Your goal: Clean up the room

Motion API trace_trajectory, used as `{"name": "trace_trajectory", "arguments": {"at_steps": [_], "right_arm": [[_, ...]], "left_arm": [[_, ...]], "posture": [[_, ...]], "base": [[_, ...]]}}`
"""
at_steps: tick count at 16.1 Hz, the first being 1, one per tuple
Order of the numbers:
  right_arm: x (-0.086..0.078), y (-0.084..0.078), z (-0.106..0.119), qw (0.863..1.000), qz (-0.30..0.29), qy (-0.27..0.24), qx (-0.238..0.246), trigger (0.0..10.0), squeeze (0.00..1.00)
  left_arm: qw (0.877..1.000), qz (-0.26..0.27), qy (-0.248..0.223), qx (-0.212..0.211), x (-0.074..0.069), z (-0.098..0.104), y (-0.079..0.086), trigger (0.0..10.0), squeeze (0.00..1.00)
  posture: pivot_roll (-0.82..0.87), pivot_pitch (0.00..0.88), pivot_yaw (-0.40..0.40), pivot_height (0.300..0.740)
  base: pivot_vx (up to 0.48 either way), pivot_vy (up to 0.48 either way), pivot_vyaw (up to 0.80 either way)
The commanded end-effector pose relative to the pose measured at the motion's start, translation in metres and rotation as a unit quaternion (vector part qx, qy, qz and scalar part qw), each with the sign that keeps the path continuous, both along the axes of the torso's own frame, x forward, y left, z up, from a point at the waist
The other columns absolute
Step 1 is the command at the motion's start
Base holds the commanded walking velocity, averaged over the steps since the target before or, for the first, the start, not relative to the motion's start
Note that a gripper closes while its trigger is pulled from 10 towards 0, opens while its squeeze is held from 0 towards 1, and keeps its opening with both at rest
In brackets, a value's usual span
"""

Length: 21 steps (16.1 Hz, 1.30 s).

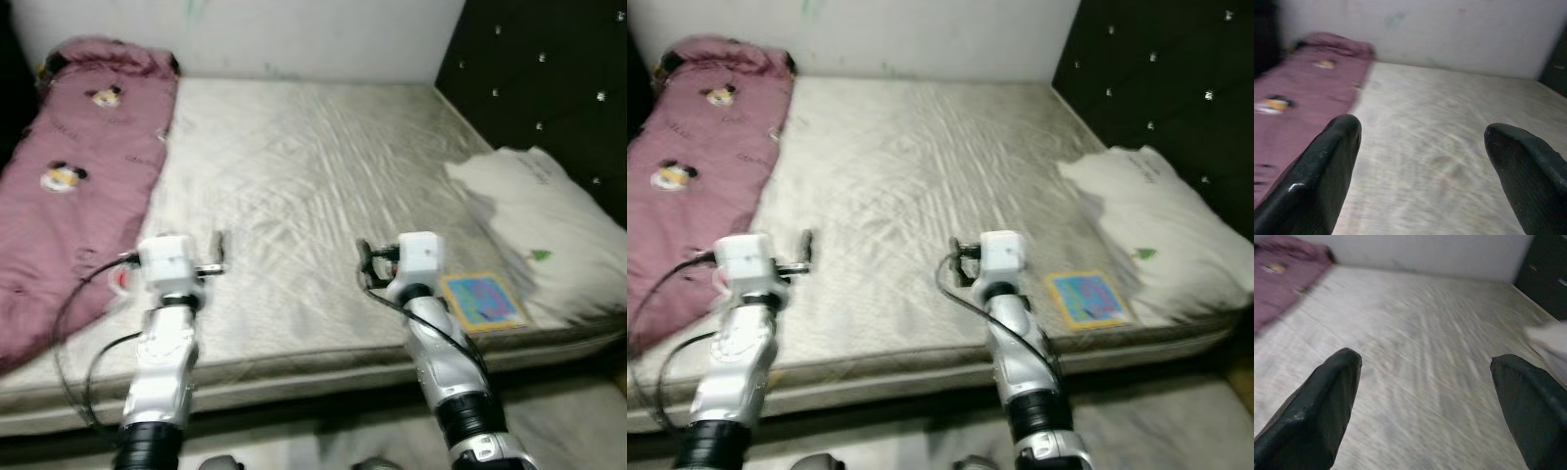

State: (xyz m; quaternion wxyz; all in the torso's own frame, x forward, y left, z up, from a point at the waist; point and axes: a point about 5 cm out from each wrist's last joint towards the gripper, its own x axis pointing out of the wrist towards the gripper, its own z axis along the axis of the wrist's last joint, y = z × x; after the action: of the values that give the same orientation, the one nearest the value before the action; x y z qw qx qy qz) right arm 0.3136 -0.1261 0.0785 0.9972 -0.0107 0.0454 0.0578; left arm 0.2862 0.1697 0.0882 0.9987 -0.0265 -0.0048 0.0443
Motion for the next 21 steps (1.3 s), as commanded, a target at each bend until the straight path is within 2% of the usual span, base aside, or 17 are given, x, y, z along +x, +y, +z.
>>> {"name": "trace_trajectory", "arguments": {"at_steps": [1,11,13,15,18,21], "right_arm": [[0.000,-0.015,-0.001,1.000,-0.017,0.003,-0.010,10.0,0.00],[-0.001,-0.014,-0.001,1.000,-0.012,0.002,-0.016,10.0,0.00],[-0.003,-0.015,0.007,1.000,-0.013,-0.016,-0.005,10.0,0.00],[-0.012,-0.015,0.018,0.999,-0.015,-0.039,0.017,10.0,0.00],[-0.020,-0.017,0.022,0.999,-0.015,-0.046,0.020,10.0,0.00],[-0.023,-0.020,0.018,0.999,-0.019,-0.027,0.029,10.0,0.00]], "left_arm": [[1.000,-0.020,0.001,-0.011,0.001,0.000,-0.013,10.0,0.00],[1.000,-0.017,-0.001,-0.009,-0.002,0.001,-0.011,10.0,0.00],[1.000,-0.016,-0.007,0.011,-0.011,0.006,0.000,10.0,0.00],[0.999,-0.021,-0.006,0.039,-0.029,0.006,0.008,10.0,0.00],[0.998,-0.031,-0.005,0.054,-0.043,0.006,0.006,10.0,0.00],[0.998,-0.024,0.001,0.055,-0.046,0.008,0.007,10.0,0.00]], "posture": [[0.03,0.000,-0.064,0.740],[0.03,0.000,-0.063,0.740],[0.04,0.000,-0.059,0.740],[0.05,0.000,-0.050,0.740],[0.05,0.000,-0.050,0.740],[0.05,0.000,-0.053,0.740]], "base": [[0.000,0.480,0.00],[0.000,0.480,0.00],[0.000,0.480,0.00],[0.000,0.480,0.00],[0.000,0.480,0.00],[0.000,0.480,0.00]]}}
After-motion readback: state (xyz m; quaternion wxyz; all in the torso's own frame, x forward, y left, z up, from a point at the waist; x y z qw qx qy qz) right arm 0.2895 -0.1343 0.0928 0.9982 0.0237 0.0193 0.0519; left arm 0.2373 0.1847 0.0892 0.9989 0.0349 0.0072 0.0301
